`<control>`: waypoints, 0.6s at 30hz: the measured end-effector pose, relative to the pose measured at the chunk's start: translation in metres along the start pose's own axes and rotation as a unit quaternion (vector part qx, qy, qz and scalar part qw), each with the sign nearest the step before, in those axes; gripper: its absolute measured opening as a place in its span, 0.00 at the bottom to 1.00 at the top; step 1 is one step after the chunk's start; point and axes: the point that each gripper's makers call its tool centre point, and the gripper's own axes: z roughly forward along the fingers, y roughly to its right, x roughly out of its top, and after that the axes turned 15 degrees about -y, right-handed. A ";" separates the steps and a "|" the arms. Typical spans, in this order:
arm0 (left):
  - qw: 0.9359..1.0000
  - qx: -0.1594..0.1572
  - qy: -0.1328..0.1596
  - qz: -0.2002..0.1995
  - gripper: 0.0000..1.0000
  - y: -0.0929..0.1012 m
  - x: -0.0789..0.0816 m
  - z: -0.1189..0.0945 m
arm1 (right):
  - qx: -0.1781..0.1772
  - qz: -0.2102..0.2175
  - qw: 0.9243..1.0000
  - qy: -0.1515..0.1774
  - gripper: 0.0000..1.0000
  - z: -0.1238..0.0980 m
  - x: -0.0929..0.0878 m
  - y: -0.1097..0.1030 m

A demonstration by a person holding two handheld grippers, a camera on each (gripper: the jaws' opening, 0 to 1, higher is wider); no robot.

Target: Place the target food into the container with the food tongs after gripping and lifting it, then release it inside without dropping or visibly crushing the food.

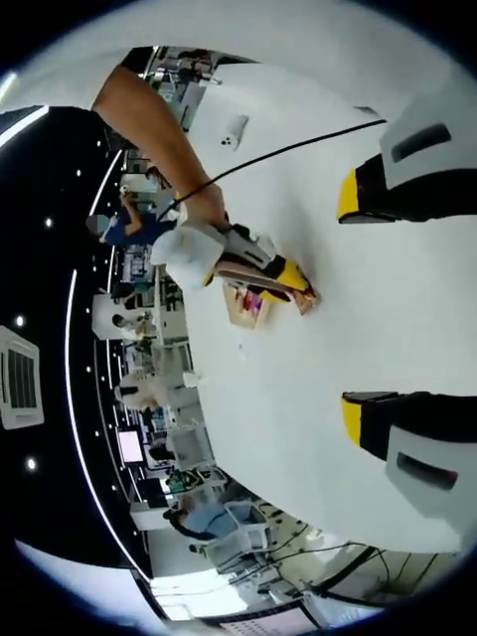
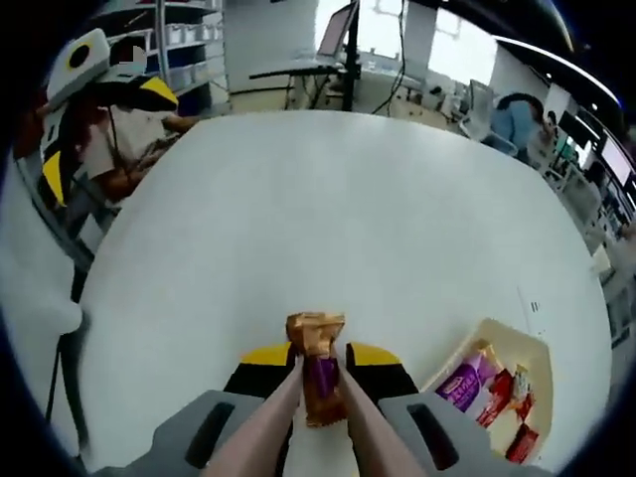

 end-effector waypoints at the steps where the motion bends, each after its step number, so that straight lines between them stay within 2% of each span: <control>1: 1.000 0.000 0.001 -0.001 0.68 -0.001 -0.001 -0.001 | 0.000 0.005 1.000 -0.001 0.19 0.000 0.000 0.000; 4: 1.000 -0.002 -0.002 -0.002 0.68 -0.002 -0.004 -0.002 | 0.004 0.024 1.000 0.005 0.19 -0.004 0.000 -0.001; 5: 1.000 -0.001 -0.003 0.000 0.68 -0.002 -0.004 -0.003 | 0.006 0.048 0.999 0.014 0.19 -0.008 0.001 -0.002; 7: 1.000 -0.003 -0.001 0.002 0.68 -0.003 -0.003 -0.005 | -0.001 0.052 0.998 0.018 0.19 -0.013 0.000 0.000; 9: 1.000 -0.004 0.002 0.007 0.68 -0.004 -0.001 -0.007 | 0.007 0.077 0.997 0.024 0.19 -0.017 0.000 -0.002; 10: 1.000 -0.006 0.004 0.013 0.69 -0.004 0.002 -0.009 | -0.008 0.088 0.995 0.035 0.19 -0.023 -0.001 0.003; 11: 1.000 -0.005 0.003 0.018 0.69 -0.005 0.003 -0.010 | -0.005 0.096 0.995 0.033 0.19 -0.025 -0.003 0.002; 13: 1.000 -0.007 0.007 0.023 0.69 -0.007 0.007 -0.013 | -0.010 0.121 0.991 0.049 0.19 -0.034 -0.003 0.002; 16: 0.999 -0.013 0.011 0.036 0.69 -0.007 0.012 -0.015 | -0.019 0.133 0.989 0.058 0.19 -0.043 -0.005 0.001; 18: 0.999 -0.019 0.012 0.046 0.70 -0.007 0.016 -0.015 | -0.028 0.157 0.985 0.069 0.19 -0.054 -0.007 0.001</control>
